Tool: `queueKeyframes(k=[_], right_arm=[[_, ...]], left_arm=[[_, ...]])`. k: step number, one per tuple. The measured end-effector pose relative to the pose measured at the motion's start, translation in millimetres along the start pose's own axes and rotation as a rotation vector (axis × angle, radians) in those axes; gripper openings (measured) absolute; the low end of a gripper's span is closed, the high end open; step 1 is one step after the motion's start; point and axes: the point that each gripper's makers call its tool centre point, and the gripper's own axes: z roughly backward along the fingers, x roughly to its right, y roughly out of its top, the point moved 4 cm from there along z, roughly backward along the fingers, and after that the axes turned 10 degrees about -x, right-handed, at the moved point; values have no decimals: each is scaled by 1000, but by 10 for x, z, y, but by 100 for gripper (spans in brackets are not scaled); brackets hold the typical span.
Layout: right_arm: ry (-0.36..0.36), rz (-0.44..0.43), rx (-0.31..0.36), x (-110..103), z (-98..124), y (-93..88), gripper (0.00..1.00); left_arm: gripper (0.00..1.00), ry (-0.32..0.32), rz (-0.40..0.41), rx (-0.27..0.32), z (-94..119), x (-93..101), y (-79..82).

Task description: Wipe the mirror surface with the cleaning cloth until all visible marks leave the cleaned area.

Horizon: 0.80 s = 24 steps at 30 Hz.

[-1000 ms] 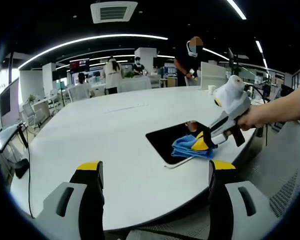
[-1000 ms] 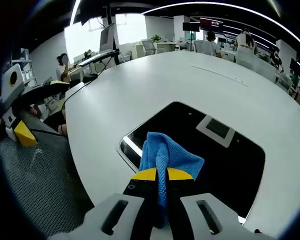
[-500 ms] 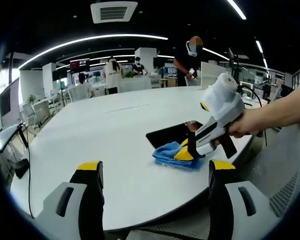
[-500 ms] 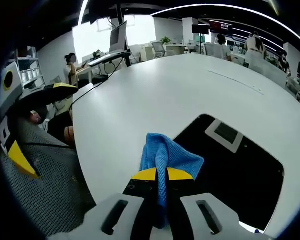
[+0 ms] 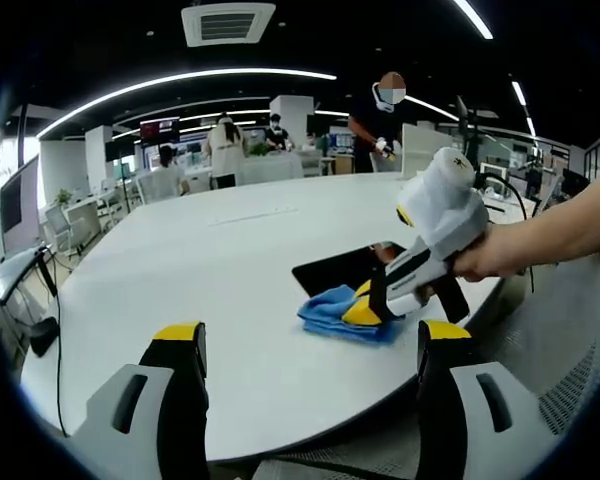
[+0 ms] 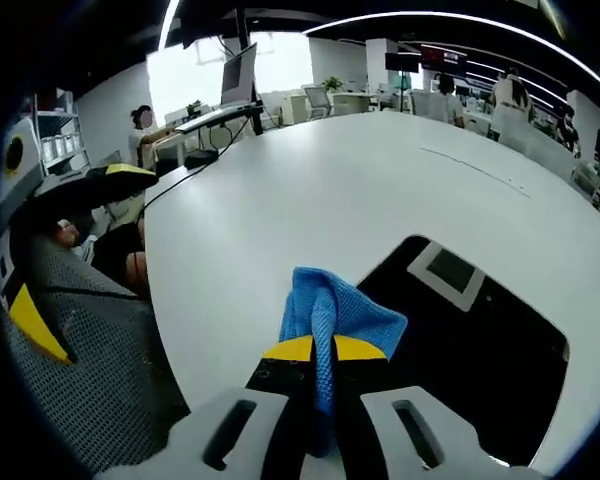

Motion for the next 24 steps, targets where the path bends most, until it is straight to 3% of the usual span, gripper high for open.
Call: queueKeyframes(k=[7, 24], right_arm=[[-3, 1, 10, 11, -2, 12, 0], [-39, -43, 10, 317, -184, 228, 0]], left_arm=[[85, -2, 0, 4, 1, 3, 1], [85, -1, 1, 10, 6, 0, 5]])
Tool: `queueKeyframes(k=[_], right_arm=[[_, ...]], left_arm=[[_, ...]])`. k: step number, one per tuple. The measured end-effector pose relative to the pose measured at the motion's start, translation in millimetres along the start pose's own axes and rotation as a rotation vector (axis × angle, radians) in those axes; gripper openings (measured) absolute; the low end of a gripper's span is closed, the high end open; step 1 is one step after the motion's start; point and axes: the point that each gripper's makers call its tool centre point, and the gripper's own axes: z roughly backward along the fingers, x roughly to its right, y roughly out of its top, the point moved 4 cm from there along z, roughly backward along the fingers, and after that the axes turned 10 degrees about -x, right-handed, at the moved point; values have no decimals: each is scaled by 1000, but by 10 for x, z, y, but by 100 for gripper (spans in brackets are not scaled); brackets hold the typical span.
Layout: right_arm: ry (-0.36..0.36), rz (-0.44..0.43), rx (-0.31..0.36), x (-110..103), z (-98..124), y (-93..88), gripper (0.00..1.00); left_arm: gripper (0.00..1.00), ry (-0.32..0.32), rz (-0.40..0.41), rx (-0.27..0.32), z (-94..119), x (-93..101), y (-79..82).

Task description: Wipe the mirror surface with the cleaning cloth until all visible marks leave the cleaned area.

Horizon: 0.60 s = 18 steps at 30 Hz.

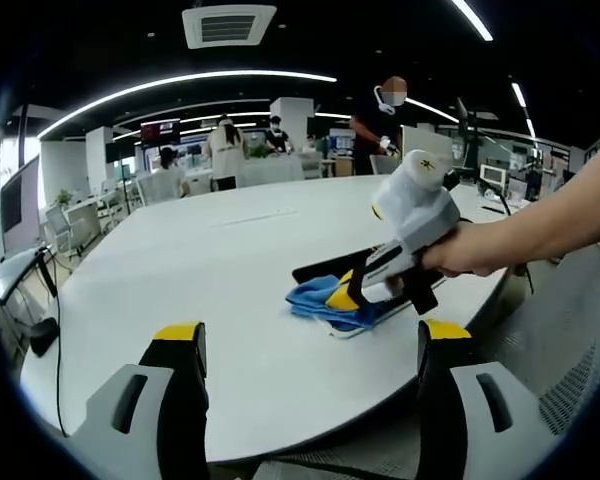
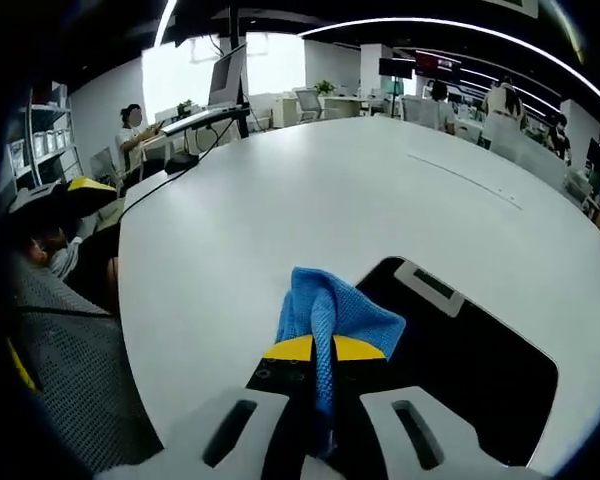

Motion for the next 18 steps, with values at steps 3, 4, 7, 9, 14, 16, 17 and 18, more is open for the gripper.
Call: queueKeyframes(k=[3, 4, 7, 9, 14, 16, 17, 18], right_arm=[[-7, -4, -3, 41, -22, 33, 0], [-8, -5, -4, 57, -30, 42, 0], [-13, -9, -6, 113, -60, 80, 0], [-16, -10, -9, 154, -87, 103, 0], [-22, 1, -25, 250, -151, 164, 0], [-27, 3, -30, 233, -159, 178, 0], [-29, 1, -32, 253, -174, 196, 0], [-33, 2, -34, 272, -185, 211, 0]], left_arm=[[86, 1, 0, -2, -1, -1, -2], [86, 1, 0, -3, -1, -1, -3], [86, 2, 0, -5, -3, 1, -5], [86, 3, 0, -7, -4, 0, -8], [86, 4, 0, -9, -5, 3, -9], [87, 4, 1, -8, -5, 3, -8], [87, 5, 1, -7, -6, 4, -8], [87, 5, 1, -7, -7, 5, -8]])
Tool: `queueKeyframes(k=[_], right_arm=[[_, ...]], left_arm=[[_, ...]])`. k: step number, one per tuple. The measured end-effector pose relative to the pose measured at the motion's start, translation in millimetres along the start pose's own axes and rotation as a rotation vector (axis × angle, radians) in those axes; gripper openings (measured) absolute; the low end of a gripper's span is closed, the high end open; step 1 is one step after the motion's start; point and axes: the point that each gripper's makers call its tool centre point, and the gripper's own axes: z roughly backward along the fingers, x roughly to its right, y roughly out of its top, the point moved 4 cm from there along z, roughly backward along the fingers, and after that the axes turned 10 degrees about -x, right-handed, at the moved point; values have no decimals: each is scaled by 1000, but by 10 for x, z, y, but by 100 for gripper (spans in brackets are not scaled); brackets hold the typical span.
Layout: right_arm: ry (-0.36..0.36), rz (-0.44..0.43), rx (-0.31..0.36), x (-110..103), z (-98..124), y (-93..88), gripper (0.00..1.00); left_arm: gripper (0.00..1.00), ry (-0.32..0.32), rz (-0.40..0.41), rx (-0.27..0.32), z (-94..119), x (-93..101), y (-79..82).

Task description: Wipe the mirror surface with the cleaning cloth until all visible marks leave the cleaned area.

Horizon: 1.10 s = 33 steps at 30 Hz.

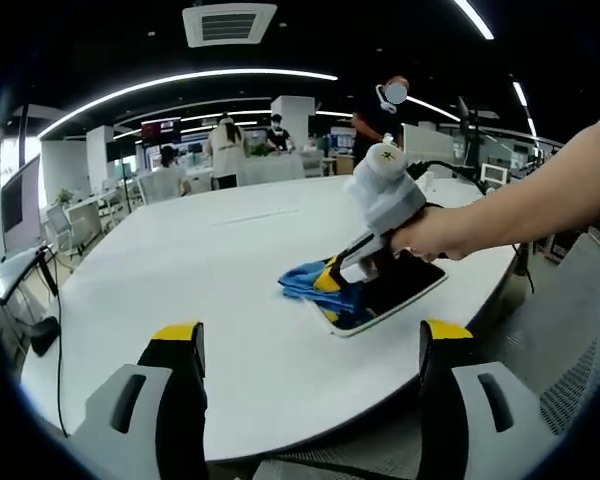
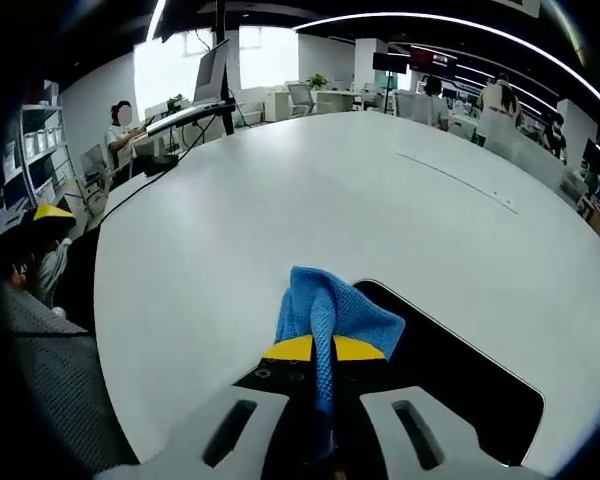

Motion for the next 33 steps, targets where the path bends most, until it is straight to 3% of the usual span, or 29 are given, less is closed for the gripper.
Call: queueKeyframes(k=[26, 33], right_arm=[[-59, -29, -29, 308, -143, 185, 0], [-70, 12, -30, 315, -159, 200, 0]], left_arm=[[87, -5, 1, 6, -17, 21, -21], [87, -5, 2, 9, -11, 21, -21]])
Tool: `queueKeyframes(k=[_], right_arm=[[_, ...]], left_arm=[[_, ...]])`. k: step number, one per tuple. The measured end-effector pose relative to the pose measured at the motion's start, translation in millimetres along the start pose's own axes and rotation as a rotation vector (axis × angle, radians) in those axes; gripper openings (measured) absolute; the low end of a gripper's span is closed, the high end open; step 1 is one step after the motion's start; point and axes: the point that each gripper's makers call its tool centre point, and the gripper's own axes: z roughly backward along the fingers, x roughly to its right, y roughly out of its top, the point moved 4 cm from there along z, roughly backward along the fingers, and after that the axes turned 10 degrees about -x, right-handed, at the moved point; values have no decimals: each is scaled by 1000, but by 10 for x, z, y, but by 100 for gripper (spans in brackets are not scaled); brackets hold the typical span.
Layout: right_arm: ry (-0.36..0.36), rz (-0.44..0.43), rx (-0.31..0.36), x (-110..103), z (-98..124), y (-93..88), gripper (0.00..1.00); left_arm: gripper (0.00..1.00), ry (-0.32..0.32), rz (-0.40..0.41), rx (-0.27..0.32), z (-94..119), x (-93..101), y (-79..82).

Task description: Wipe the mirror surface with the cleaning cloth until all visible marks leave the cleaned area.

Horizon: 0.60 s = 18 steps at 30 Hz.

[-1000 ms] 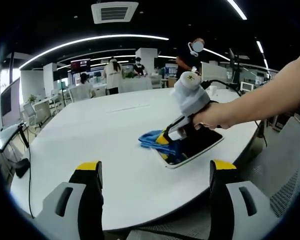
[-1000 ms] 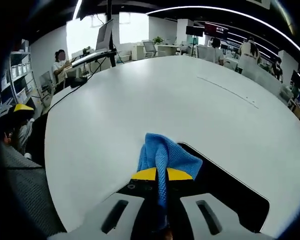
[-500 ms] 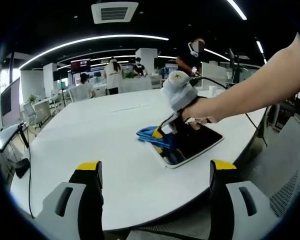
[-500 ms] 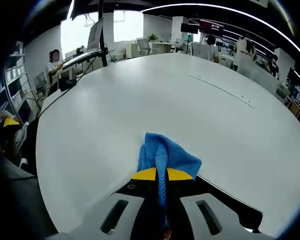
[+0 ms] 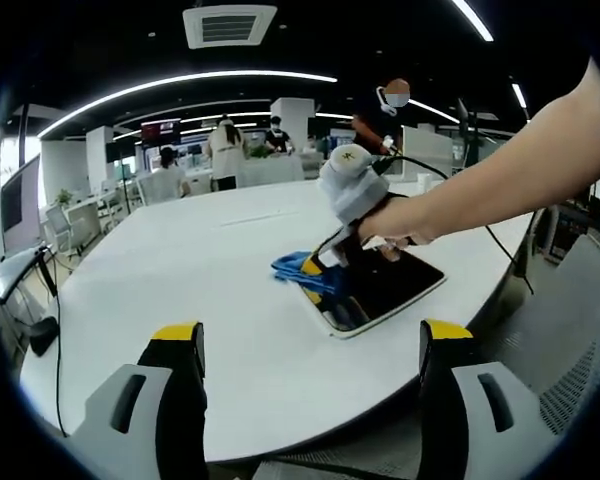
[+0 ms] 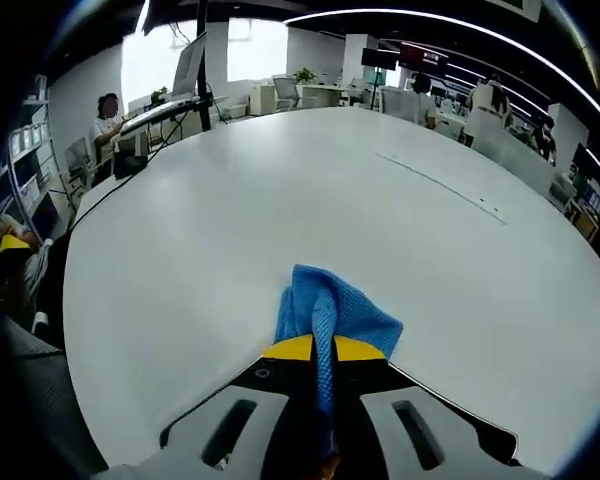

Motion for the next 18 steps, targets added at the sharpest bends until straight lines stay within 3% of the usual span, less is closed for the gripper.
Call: queueKeyframes(k=[18], right_arm=[[-7, 53, -34, 179, 127, -186, 0]], left_arm=[[87, 2, 2, 13, 14, -5, 16]])
